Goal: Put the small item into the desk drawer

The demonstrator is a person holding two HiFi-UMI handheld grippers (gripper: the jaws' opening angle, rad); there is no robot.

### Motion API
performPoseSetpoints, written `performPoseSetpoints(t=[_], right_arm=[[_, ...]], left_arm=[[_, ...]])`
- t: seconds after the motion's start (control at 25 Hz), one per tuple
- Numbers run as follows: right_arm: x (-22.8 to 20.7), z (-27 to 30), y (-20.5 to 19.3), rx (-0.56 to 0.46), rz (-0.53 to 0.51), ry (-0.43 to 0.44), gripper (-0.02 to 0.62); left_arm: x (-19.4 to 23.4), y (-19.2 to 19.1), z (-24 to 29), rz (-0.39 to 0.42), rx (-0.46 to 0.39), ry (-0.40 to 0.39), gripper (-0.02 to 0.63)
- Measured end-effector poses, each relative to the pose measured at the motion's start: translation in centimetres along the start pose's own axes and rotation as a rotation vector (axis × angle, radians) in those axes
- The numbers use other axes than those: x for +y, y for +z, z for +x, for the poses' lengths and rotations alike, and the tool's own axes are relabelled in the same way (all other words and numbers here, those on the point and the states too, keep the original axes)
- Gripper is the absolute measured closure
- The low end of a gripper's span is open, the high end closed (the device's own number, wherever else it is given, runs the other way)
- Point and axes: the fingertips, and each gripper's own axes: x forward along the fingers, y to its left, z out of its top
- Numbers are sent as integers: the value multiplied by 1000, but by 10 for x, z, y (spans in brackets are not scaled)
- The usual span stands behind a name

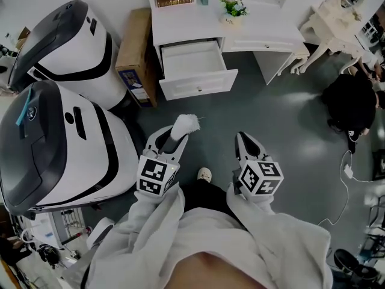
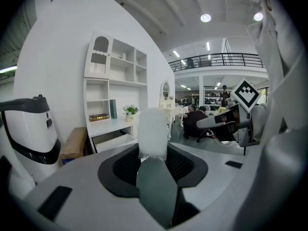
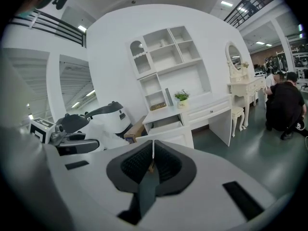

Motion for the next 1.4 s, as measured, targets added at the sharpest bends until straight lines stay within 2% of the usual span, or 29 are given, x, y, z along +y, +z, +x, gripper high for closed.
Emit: performPoseSetpoints(t=[0.76,1.0,1.4], right_arm=[[-8,25,2,9,13,42,559],[-14,50,13,19,26,39,558],[-24,113,57,9,31,35,558]], left_arm=[[8,-8,13,-13,27,41,439],[28,0,36,-9,25,36,439],[78,30,100,6,19,5,437]])
